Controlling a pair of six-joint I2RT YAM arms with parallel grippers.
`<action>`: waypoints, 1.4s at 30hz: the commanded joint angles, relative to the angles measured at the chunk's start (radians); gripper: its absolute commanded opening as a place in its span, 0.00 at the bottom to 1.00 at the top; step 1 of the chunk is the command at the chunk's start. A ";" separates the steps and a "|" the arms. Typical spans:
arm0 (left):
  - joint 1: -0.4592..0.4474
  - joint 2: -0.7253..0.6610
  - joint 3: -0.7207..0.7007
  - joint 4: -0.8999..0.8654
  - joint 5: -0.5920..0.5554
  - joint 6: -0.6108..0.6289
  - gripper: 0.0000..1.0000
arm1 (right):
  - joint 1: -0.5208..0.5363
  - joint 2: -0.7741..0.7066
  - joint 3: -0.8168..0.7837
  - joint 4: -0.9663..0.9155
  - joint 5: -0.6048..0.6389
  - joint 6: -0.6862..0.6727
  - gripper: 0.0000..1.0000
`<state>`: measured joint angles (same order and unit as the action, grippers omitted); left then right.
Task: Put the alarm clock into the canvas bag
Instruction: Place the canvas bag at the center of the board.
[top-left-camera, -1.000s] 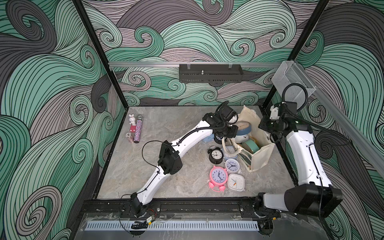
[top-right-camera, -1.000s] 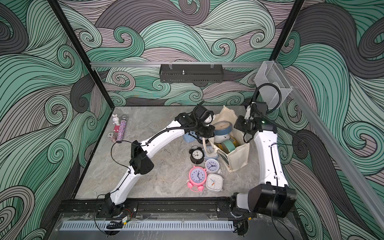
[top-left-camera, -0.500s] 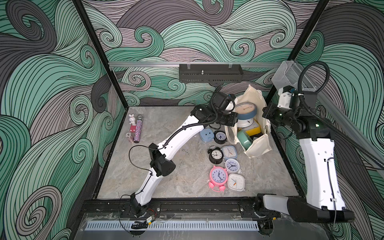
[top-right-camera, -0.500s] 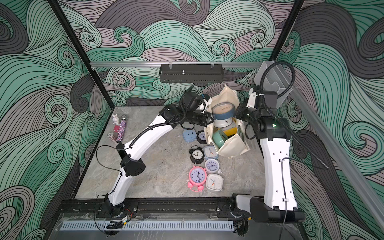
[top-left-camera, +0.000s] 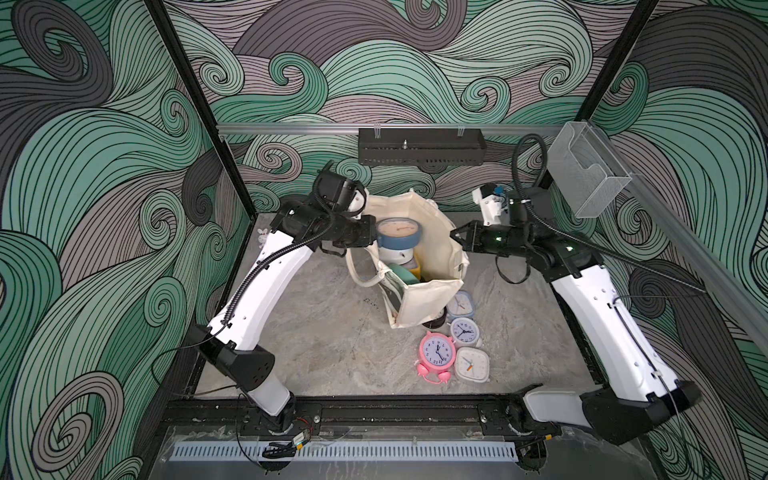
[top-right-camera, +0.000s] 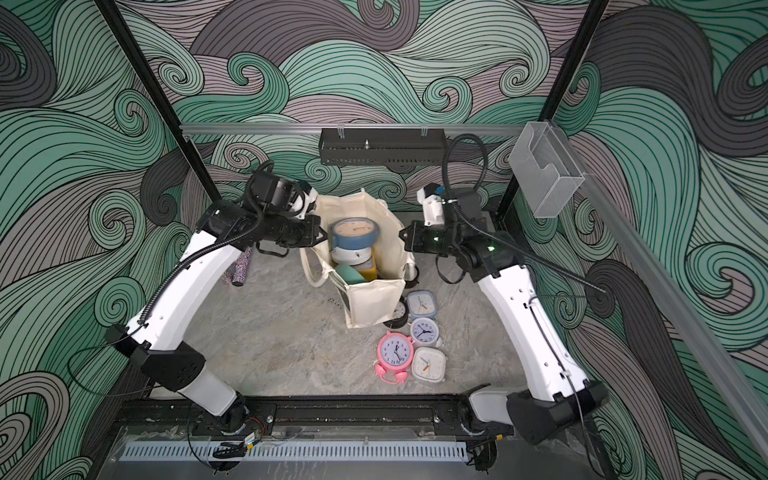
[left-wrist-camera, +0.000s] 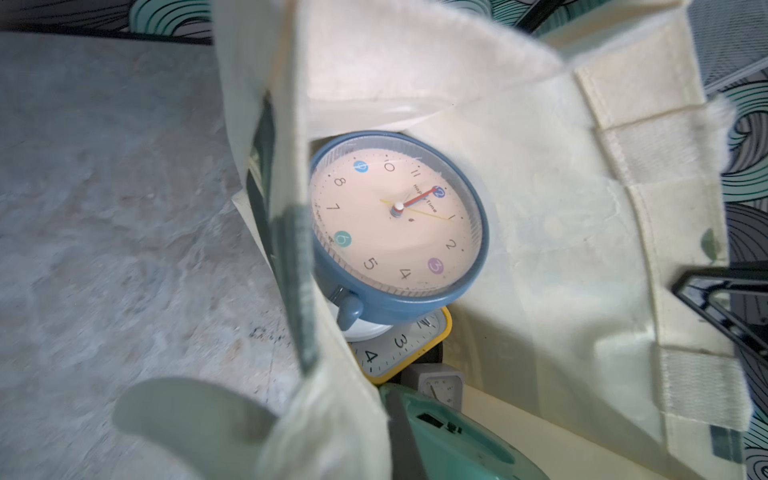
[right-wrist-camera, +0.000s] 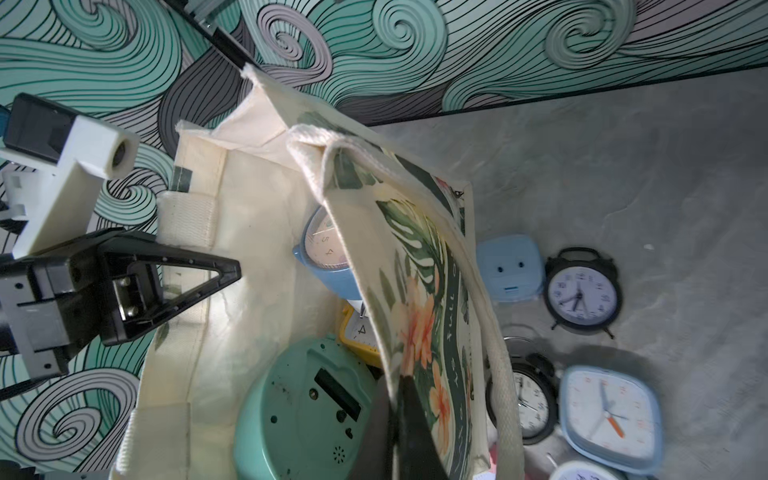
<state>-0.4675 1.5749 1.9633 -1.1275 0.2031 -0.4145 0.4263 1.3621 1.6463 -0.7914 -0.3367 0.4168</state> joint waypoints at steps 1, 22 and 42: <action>0.098 -0.117 -0.063 0.097 -0.011 0.028 0.00 | 0.080 0.008 -0.024 0.304 0.016 0.082 0.00; 0.270 -0.146 -0.464 0.220 0.078 0.022 0.00 | 0.233 0.112 -0.287 0.464 0.209 0.206 0.06; 0.277 -0.289 -0.363 0.124 -0.134 -0.021 0.99 | -0.005 0.006 -0.210 0.178 0.333 -0.069 1.00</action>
<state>-0.1978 1.3426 1.5532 -0.9550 0.1059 -0.4068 0.5167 1.3941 1.4712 -0.5404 -0.0368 0.3931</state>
